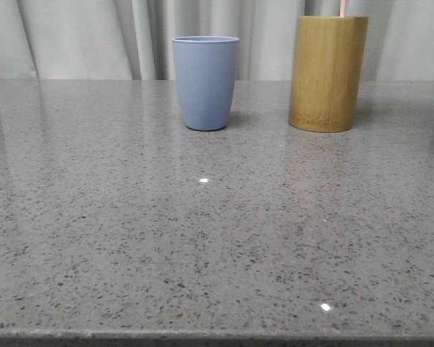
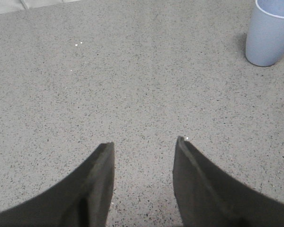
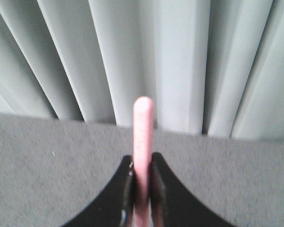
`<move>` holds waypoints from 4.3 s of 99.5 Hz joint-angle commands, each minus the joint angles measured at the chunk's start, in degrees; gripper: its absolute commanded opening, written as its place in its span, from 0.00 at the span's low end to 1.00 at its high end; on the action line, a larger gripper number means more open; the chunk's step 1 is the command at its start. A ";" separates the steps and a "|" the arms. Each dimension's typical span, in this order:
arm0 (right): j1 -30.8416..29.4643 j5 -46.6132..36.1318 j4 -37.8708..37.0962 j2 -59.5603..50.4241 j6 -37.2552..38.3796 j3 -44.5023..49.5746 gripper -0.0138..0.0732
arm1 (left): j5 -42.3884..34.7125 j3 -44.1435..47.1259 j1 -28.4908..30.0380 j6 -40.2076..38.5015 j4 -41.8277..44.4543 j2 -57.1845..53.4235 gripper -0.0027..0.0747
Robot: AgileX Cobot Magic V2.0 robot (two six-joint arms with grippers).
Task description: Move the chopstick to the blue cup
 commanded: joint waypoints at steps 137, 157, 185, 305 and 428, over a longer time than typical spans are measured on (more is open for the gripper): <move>18.91 -16.06 -0.93 6.53 -3.26 -2.25 0.09 | -3.60 -1.42 -0.04 -0.67 0.41 0.01 0.41; 18.91 -16.05 -0.93 6.55 -3.26 -2.25 0.32 | -3.60 -1.42 -0.04 -0.67 0.41 0.01 0.41; 18.91 -15.71 -0.93 6.48 -3.26 -2.25 0.35 | -3.60 -1.42 -0.04 -0.67 0.41 0.01 0.41; -2.22 -6.52 -2.45 -36.41 -2.76 38.75 0.35 | -13.06 3.45 -0.04 -8.38 4.48 0.01 0.41; -2.40 -7.24 -2.47 -80.64 -2.76 72.65 0.05 | -20.71 20.69 -0.04 -8.38 4.37 -20.02 0.01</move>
